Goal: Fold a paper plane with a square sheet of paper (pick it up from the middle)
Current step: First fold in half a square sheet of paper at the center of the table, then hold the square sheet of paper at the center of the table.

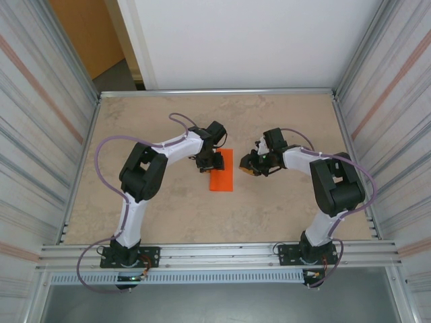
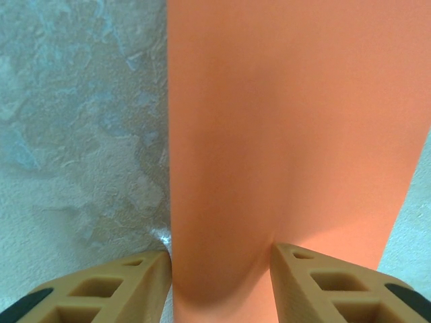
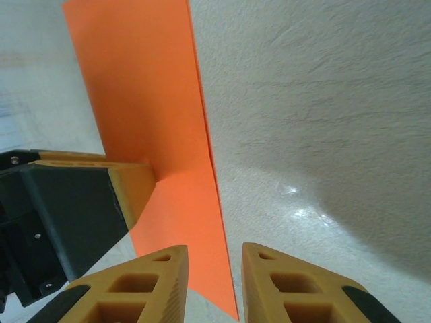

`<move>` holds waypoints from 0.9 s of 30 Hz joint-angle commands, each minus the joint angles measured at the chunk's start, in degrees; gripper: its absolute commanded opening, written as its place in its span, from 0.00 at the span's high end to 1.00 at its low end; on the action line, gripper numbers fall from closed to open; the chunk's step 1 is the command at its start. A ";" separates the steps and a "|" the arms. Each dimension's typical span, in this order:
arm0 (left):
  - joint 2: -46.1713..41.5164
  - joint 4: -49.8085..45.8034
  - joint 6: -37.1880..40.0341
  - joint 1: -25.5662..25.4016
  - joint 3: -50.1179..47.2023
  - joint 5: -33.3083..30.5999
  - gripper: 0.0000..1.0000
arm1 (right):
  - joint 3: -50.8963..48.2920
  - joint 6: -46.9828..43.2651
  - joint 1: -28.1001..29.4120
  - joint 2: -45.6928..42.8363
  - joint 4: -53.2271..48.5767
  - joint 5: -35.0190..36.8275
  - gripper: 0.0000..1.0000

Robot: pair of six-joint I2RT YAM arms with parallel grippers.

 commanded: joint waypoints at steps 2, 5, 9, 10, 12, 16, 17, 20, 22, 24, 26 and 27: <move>10.49 2.11 2.39 -2.20 -5.24 4.26 0.55 | 2.11 -0.58 0.95 1.58 0.79 -2.02 0.75; 10.66 2.03 2.18 -2.22 -5.46 4.05 0.55 | 2.79 -0.54 1.51 2.28 0.89 -2.20 0.75; 10.83 2.03 1.77 -2.22 -5.70 3.81 0.55 | 4.01 -0.40 2.30 3.44 0.96 -2.55 0.77; 10.96 2.03 1.74 -2.21 -5.69 3.83 0.55 | 4.42 -0.29 2.54 3.97 0.93 -2.70 0.78; 11.03 2.06 1.61 -2.22 -5.72 3.81 0.55 | 5.27 -0.04 3.10 5.10 1.19 -3.13 0.80; 11.10 2.11 1.44 -2.23 -5.97 3.74 0.55 | 6.94 0.88 4.01 7.73 1.82 -3.60 0.85; 11.11 2.11 1.47 -2.22 -5.97 3.82 0.55 | 7.20 1.06 4.09 8.36 2.06 -3.60 0.86; 11.14 2.24 1.33 -2.25 -6.21 3.86 0.55 | 8.38 1.39 4.20 10.27 2.54 -3.32 0.91; 11.04 2.33 1.33 -2.21 -6.32 4.01 0.55 | 9.07 1.30 4.26 11.21 2.78 -3.15 0.93; 11.09 2.45 1.24 -2.21 -6.41 4.02 0.55 | 9.66 1.03 4.28 12.17 2.88 -3.67 0.94; 11.02 2.46 1.23 -2.21 -6.42 4.06 0.56 | 9.89 0.84 4.41 12.90 2.99 -3.92 0.94; 10.97 2.46 1.24 -2.22 -6.53 4.16 0.56 | 10.02 0.69 4.48 13.23 3.16 -4.21 0.95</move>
